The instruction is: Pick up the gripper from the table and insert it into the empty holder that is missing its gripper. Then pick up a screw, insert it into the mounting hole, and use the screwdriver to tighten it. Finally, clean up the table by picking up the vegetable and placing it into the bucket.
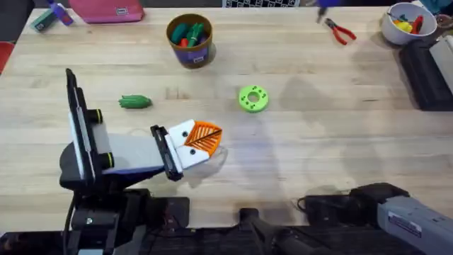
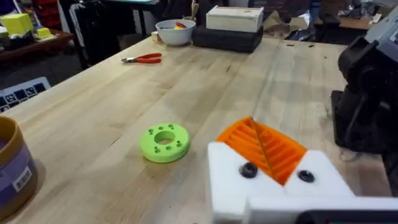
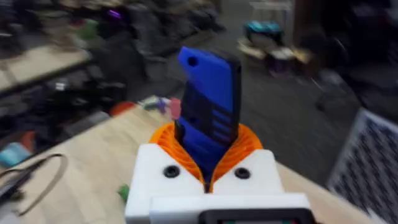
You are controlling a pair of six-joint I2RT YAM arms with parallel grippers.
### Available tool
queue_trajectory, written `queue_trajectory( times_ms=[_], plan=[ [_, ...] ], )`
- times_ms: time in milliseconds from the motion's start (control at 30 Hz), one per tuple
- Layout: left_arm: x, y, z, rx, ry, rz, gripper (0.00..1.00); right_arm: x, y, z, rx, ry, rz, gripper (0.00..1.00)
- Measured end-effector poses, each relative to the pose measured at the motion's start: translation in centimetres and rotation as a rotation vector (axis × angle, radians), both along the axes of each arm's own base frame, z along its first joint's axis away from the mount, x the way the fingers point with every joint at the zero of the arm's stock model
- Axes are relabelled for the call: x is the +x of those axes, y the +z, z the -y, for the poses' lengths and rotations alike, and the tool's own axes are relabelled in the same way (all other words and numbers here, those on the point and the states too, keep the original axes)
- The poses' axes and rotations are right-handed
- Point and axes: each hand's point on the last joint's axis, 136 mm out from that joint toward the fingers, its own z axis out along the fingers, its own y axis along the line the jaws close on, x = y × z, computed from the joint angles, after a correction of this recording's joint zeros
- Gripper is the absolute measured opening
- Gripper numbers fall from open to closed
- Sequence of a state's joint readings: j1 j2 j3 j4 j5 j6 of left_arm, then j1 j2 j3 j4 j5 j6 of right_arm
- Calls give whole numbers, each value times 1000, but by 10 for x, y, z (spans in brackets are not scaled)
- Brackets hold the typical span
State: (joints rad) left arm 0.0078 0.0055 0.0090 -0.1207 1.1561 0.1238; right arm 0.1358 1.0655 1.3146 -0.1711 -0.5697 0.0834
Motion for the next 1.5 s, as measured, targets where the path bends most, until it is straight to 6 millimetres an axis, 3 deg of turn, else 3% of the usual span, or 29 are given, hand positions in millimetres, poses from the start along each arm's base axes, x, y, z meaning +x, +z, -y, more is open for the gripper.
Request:
queue_trajectory(
  times_ms=[100, 267, 433, 633, 833, 1200, 1500],
  plan=[
    [0, 0, 0, 0, 0, 0, 10, -30, 19, -32, 39, 140, 104, 25],
    [0, 0, 0, 0, 0, 0, 10, -66, 19, -66, 127, 314, 215, 25],
    [0, 0, 0, 0, 0, 0, 10, -73, -4, -83, 227, 411, 256, 25],
    [0, 0, 0, 0, 0, 0, 10, -77, -48, -114, 223, 586, 154, 25],
    [0, 0, 0, 0, 0, 0, 10, -94, -62, -146, 216, 756, 169, 25],
    [0, 0, 0, 0, 0, 0, 10, -132, -78, -182, 195, 936, 189, 25],
    [0, 0, 0, 0, 0, 0, 10, -162, -81, -196, 166, 1032, 263, 25]
  ],
)
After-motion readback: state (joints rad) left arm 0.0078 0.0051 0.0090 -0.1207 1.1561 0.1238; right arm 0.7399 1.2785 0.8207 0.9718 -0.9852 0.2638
